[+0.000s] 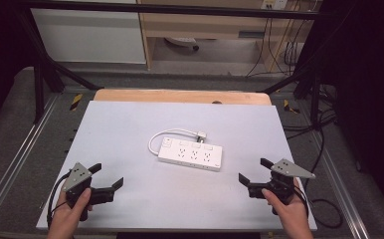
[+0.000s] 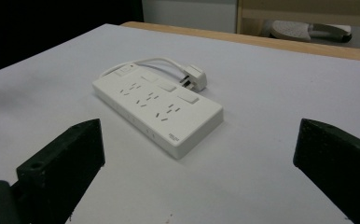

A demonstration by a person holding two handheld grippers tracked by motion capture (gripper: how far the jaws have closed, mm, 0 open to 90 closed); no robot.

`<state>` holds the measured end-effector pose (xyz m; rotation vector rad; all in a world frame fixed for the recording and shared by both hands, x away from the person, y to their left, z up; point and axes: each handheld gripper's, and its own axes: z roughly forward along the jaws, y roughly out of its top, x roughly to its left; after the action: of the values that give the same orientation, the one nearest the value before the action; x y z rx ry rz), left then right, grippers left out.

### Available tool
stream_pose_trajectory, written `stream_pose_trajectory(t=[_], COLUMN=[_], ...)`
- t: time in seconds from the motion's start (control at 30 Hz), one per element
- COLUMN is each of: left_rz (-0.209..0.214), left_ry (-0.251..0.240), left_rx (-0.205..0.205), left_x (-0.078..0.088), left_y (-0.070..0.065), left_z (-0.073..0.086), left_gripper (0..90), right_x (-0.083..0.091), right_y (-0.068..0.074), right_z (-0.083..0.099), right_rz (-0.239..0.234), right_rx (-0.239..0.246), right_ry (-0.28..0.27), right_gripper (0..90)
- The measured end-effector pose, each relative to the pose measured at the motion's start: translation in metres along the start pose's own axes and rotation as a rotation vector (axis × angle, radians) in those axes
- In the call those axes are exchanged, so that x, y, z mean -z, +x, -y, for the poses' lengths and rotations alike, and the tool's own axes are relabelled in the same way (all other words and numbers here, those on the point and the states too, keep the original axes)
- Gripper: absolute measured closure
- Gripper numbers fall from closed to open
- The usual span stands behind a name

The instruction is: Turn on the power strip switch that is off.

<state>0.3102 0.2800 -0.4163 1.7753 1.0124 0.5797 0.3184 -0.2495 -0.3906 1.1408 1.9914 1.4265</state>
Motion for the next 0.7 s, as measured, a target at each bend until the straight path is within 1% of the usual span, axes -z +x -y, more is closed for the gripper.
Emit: stream_pose_trajectory(t=[0.07, 0.27, 0.4, 0.6, 0.7], left_rz=[0.000, 0.004, 0.010, 0.008, 0.004], left_ry=[0.000, 0.003, 0.007, 0.012, 0.011], left_rx=[0.000, -0.001, 0.000, -0.002, -0.005], left_x=[0.000, -0.001, -0.001, -0.002, -0.001], left_y=[0.000, 0.000, -0.001, -0.002, -0.001], left_z=[0.000, 0.000, 0.001, 0.001, 0.001], left_gripper=[5.2, 5.2, 5.1, 5.2, 5.2], right_x=[-0.002, -0.012, -0.019, -0.027, -0.032], right_y=[0.004, 0.012, 0.016, 0.018, 0.019], right_z=[-0.002, -0.010, -0.014, -0.024, -0.029], right_rz=[-0.011, -0.012, -0.031, -0.039, -0.053], right_rx=[-0.001, 0.042, 0.058, 0.059, 0.046], right_ry=[0.003, 0.030, 0.042, 0.043, 0.037], right_gripper=[2.5, 2.5, 2.5, 3.7, 5.5])
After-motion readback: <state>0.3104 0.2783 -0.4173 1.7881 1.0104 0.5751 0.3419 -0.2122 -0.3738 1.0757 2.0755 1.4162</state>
